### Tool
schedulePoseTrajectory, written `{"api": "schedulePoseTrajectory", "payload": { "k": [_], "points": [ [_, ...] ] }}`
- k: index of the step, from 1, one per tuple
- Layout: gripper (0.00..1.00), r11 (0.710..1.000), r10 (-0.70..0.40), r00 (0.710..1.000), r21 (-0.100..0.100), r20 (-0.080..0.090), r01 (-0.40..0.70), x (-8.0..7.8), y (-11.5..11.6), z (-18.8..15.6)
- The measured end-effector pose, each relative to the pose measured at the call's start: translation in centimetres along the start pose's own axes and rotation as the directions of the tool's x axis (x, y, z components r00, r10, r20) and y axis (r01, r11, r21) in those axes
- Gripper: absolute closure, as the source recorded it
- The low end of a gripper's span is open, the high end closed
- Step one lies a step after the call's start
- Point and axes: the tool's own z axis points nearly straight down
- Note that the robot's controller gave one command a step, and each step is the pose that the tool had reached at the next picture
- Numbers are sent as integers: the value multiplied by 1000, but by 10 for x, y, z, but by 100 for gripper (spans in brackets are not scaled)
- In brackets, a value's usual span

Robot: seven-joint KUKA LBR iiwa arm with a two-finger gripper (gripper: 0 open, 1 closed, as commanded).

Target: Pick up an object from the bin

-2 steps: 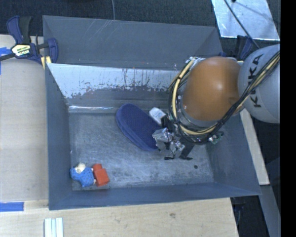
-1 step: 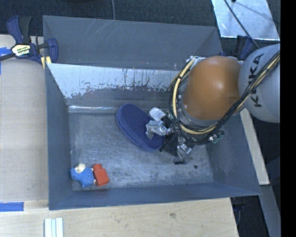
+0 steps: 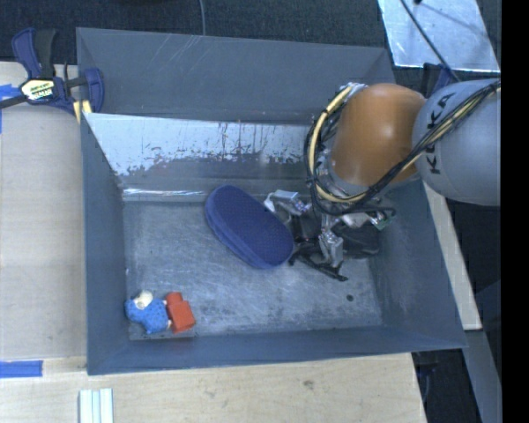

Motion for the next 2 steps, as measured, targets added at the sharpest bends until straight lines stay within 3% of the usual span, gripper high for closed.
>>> {"api": "schedulePoseTrajectory", "payload": {
  "k": [1, 2],
  "points": [
    [100, 1000, -6, 1000, 1, 18, 6, -8, 5, -9],
    [100, 991, -131, 991, 9, 5, 131, 59, 12, -260]
  ]
}}
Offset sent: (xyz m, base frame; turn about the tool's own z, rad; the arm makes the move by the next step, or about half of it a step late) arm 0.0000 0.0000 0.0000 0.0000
